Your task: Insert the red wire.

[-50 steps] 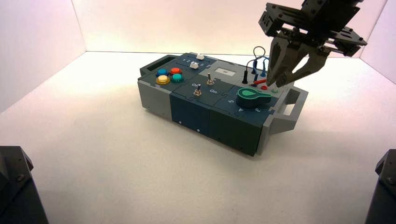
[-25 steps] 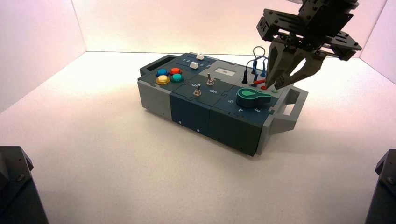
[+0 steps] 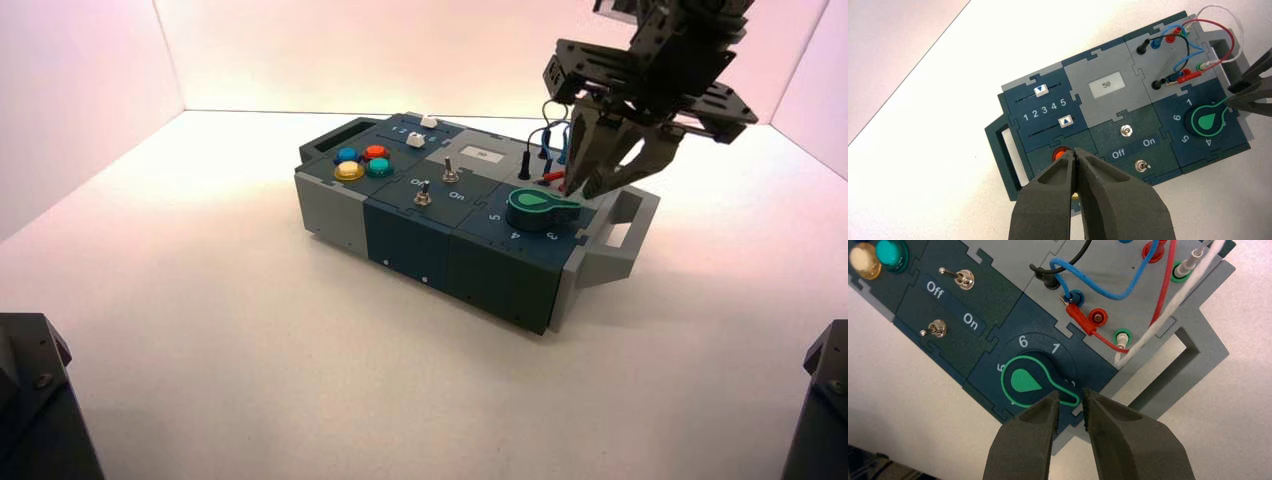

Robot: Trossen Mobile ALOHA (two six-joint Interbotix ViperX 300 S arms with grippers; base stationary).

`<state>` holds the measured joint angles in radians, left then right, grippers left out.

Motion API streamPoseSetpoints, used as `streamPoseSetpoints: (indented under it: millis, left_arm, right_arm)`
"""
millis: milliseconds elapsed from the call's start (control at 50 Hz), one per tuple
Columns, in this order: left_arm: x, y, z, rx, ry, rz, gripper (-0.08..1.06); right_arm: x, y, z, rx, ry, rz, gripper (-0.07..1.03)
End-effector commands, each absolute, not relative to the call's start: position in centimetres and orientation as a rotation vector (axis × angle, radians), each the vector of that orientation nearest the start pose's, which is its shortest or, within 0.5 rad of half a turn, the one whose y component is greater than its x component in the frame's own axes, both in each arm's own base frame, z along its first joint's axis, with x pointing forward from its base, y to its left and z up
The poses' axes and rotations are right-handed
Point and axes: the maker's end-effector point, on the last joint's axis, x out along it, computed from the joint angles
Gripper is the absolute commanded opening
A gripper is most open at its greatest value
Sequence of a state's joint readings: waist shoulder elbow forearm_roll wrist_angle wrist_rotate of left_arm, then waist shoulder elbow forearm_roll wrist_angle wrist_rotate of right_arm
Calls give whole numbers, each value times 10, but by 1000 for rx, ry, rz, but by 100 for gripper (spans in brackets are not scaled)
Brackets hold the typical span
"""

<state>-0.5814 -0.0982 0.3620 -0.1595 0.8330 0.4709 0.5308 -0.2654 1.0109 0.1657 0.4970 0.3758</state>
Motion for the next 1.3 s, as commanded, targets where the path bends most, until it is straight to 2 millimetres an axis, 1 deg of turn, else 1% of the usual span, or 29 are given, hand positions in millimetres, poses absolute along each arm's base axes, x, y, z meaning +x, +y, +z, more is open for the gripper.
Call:
streamPoseSetpoints:
  millis: [20, 160, 580, 1300]
  left_arm:
    - [327, -238, 208, 564, 928, -817, -3]
    - [327, -238, 208, 564, 928, -817, -3]
    - [325, -236, 203, 566, 940, -817, -3]
    - [325, -236, 201, 566, 941, -817, -3]
  right_arm:
    - [224, 145, 66, 182, 1285, 194, 28]
    - [226, 143, 61, 181, 1288, 183, 28]
    - [236, 134, 62, 188, 1262, 160, 28]
    - [250, 141, 70, 200, 1220, 173, 28]
